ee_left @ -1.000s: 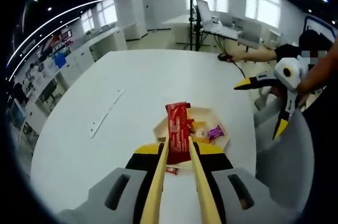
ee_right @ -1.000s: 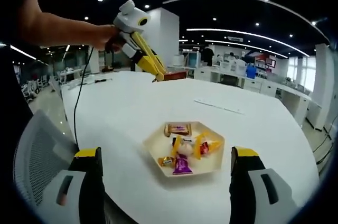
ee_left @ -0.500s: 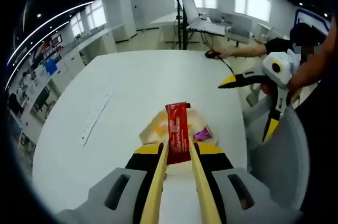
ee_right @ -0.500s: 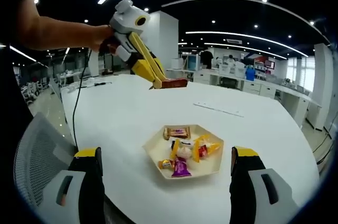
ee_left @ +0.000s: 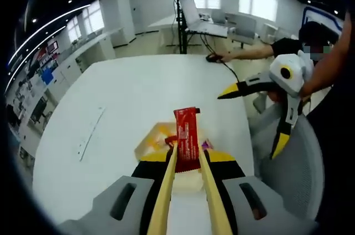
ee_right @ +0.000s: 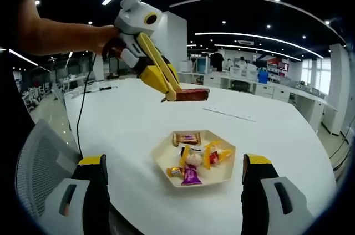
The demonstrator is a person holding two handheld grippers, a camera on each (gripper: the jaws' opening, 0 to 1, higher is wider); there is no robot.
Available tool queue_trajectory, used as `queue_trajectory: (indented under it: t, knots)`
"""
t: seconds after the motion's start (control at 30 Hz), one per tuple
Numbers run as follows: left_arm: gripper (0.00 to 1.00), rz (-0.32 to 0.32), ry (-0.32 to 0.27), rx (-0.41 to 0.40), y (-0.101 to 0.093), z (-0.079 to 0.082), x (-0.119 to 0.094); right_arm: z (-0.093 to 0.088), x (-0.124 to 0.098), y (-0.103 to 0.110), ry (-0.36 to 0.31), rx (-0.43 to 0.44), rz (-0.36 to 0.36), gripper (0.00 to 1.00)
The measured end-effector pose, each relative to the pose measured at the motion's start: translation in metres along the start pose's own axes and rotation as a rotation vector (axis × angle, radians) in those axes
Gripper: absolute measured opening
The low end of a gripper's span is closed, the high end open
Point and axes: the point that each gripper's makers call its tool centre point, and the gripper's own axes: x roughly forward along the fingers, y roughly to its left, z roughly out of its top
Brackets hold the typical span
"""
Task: Place the target food into the container with the food tongs after gripping and lifting it, then release it inside without dropping or visibly crushing the food.
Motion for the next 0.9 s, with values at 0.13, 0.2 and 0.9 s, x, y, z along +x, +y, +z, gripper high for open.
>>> queue_trajectory:
  t: [0.13,0.2,0.9]
  knots:
    - [0.2,0.001,0.004,-0.005,0.004,0.0,0.004,0.0,0.0,0.0,0.001,0.002,-0.002,0.99]
    - [0.2,0.002,0.003,-0.009,0.007,0.001,0.006,0.0,0.0,-0.001,-0.002,0.003,-0.004,0.99]
    - [0.26,0.087,-0.041,-0.029,0.04,0.0,0.01,-0.001,0.0,-0.002,0.005,0.017,-0.004,0.99]
